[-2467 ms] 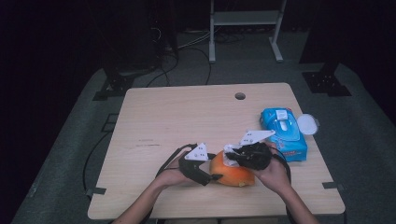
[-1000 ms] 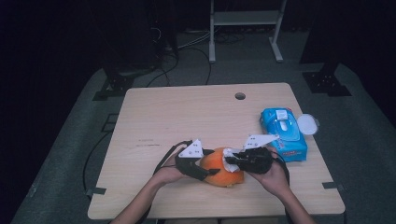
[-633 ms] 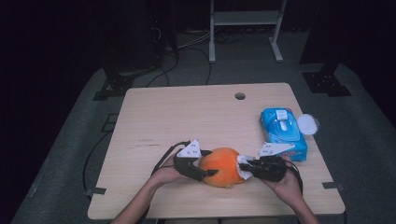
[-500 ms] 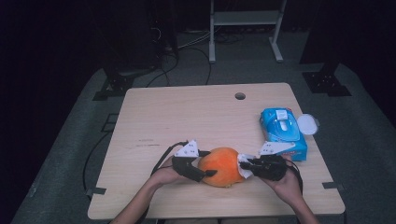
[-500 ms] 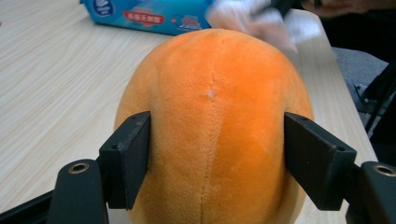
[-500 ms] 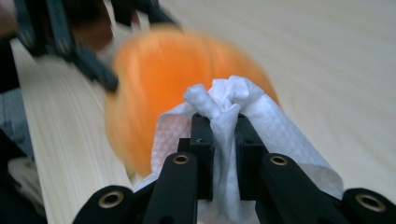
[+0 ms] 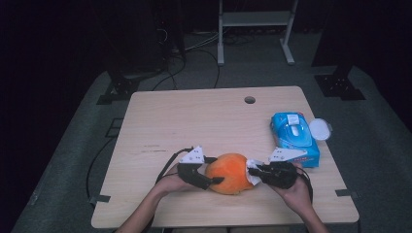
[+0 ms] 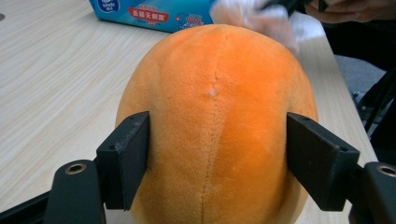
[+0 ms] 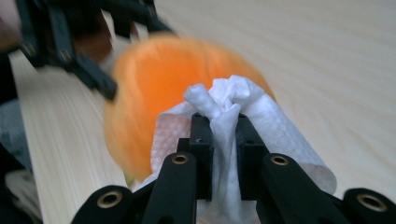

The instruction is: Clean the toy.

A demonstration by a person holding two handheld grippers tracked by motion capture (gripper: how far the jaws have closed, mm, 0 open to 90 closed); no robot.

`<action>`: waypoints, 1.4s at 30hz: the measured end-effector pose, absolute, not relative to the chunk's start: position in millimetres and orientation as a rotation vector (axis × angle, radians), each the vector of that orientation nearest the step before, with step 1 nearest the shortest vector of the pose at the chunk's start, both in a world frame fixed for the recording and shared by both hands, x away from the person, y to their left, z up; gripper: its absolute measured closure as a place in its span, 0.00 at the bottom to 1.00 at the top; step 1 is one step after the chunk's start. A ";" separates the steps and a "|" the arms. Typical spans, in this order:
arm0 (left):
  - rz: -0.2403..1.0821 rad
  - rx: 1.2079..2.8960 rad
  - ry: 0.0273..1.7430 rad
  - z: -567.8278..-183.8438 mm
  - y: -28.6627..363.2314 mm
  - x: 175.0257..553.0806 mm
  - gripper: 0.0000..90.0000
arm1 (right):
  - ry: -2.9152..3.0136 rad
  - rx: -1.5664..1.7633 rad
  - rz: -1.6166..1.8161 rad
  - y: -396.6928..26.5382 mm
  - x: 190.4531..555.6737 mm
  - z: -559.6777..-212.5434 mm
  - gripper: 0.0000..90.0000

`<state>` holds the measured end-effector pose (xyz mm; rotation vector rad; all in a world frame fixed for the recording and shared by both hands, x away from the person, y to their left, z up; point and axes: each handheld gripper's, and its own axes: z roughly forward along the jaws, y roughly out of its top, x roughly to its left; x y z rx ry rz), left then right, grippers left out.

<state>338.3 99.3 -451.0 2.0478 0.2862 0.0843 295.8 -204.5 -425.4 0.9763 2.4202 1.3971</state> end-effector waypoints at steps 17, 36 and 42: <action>0.180 2.118 0.165 -444.6 85.3 326.4 0.27 | 2.403 0.971 1.424 -195.8 303.9 -421.6 0.88; 0.171 2.113 0.169 -443.4 83.8 326.3 0.27 | 2.433 0.961 1.381 -196.2 299.5 -423.7 0.89; 0.169 2.108 0.167 -441.5 81.6 326.1 0.24 | 2.400 0.922 1.415 -188.1 298.9 -411.2 0.89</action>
